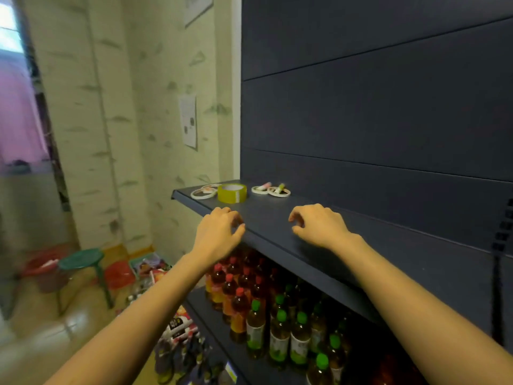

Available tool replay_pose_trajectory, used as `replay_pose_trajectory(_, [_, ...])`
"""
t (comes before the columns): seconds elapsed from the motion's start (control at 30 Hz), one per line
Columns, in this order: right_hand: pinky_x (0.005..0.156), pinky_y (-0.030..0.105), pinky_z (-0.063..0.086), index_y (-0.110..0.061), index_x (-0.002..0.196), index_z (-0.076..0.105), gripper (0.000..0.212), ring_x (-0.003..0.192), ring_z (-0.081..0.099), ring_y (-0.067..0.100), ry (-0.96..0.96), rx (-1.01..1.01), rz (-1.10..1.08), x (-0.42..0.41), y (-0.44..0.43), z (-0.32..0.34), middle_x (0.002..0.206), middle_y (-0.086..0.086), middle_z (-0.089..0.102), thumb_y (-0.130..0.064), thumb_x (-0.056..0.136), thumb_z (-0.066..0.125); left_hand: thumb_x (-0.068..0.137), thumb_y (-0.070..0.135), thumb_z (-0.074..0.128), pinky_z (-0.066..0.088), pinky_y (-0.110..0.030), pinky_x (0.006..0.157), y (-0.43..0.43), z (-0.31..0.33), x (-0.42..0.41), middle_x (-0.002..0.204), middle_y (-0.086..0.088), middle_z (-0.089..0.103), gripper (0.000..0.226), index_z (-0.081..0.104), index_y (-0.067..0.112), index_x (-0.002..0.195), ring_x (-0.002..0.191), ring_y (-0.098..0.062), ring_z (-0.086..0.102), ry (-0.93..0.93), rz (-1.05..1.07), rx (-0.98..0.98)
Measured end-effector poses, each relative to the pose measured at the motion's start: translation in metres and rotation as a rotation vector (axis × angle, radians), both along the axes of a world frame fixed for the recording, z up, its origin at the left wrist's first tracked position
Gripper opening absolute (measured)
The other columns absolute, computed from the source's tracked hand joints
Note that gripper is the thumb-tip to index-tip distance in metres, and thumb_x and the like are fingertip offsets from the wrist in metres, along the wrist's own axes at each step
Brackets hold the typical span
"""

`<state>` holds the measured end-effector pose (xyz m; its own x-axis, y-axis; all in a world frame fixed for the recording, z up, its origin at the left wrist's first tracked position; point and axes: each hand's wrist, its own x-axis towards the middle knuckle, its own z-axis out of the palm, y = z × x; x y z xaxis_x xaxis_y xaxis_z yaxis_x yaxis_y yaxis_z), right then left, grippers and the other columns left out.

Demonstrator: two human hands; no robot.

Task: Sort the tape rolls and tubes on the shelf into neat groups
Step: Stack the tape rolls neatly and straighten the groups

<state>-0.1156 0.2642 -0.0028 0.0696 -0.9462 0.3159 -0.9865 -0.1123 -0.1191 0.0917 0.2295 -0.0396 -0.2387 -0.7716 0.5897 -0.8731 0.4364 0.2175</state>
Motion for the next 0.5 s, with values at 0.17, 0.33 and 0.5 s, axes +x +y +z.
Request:
replay_pose_trajectory(0.17, [0.077,0.031,0.04,-0.03,0.116,0.058,0.026,0.108,0.056,0.021,-0.044,0.01,0.002,0.063,-0.058,-0.006,0.115,-0.006,0.062,-0.028,0.092,0.05,0.09,0.032,0.05,0.04,-0.034,0.075,-0.047,-0.005,0.071,0.097,-0.003,0.063,0.022,0.063,0.014,0.091,0.095,-0.022,0.054,-0.041,0.019,-0.016])
replay_pose_trajectory(0.33, [0.085,0.034,0.042,-0.029,0.116,0.059,0.026,0.111,0.055,0.024,-0.113,0.033,-0.017,0.113,-0.107,-0.005,0.118,-0.002,0.061,-0.029,0.092,0.05,0.09,0.033,0.049,0.04,-0.028,0.07,-0.088,-0.017,0.126,0.097,0.003,0.065,0.023,0.066,0.017,0.093,0.089,-0.015,0.055,-0.023,0.02,-0.018])
replay_pose_trajectory(0.5, [0.083,0.037,0.044,-0.025,0.116,0.061,0.027,0.112,0.054,0.026,-0.121,-0.002,-0.071,0.138,-0.15,-0.005,0.121,0.004,0.059,-0.031,0.092,0.049,0.092,0.033,0.046,0.038,-0.023,0.067,-0.127,-0.023,0.16,0.097,0.003,0.065,0.025,0.066,0.019,0.096,0.082,-0.009,0.048,0.013,0.035,-0.001])
